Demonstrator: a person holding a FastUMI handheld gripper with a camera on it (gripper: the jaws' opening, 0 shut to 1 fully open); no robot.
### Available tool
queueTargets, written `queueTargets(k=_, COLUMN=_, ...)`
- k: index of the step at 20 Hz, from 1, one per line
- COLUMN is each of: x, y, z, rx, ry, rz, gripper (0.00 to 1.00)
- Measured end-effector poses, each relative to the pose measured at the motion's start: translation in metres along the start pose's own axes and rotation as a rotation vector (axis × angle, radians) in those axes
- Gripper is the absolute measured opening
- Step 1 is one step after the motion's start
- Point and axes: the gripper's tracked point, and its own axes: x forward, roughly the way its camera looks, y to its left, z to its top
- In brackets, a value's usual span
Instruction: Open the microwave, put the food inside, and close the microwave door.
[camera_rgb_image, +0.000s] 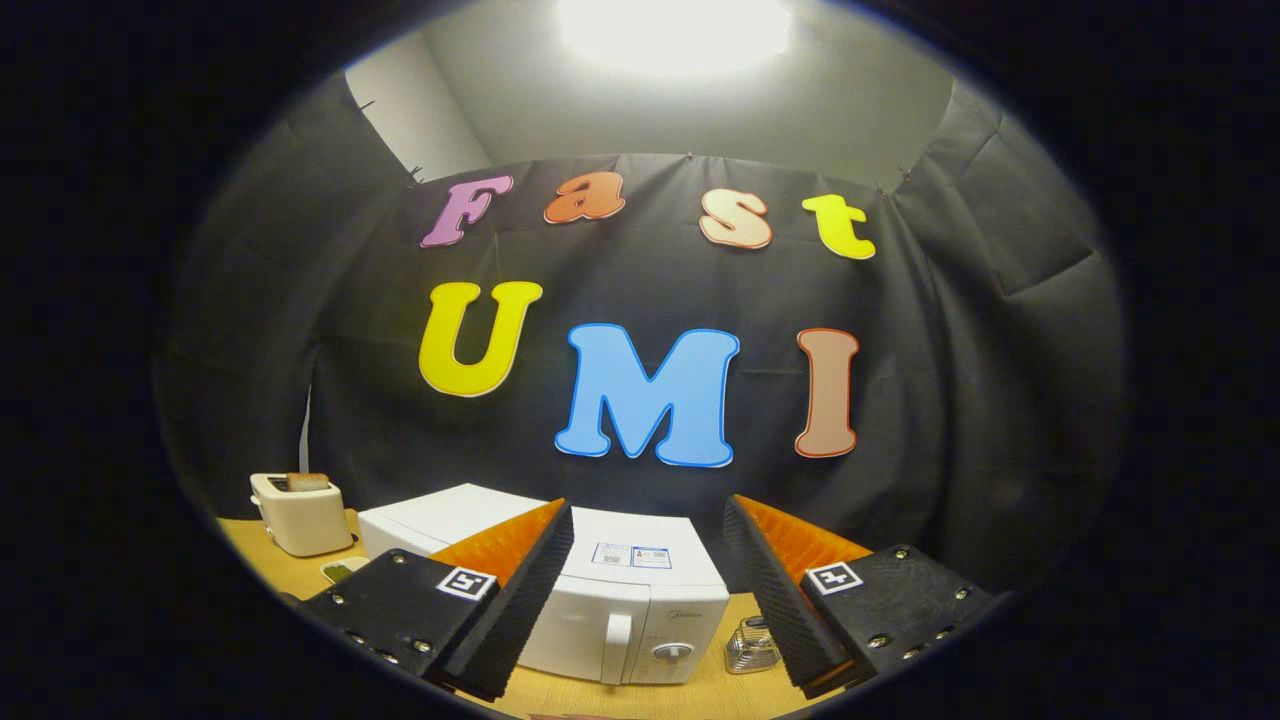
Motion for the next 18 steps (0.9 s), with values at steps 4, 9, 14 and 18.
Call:
queueTargets(k=4, x=0.006, y=0.006, z=-0.048, rx=0.024, ry=0.030, rz=0.018, gripper=0.97)
queueTargets(k=9, x=0.017, y=0.008, z=-0.100, rx=0.055, ry=0.066, rz=0.013, gripper=0.97)
queueTargets(k=14, x=0.032, y=0.016, z=-0.147, rx=0.109, ry=0.102, rz=0.021, gripper=0.97)
queueTargets(k=18, x=0.043, y=0.019, z=-0.177, rx=0.110, ry=0.147, rz=0.021, gripper=0.97)
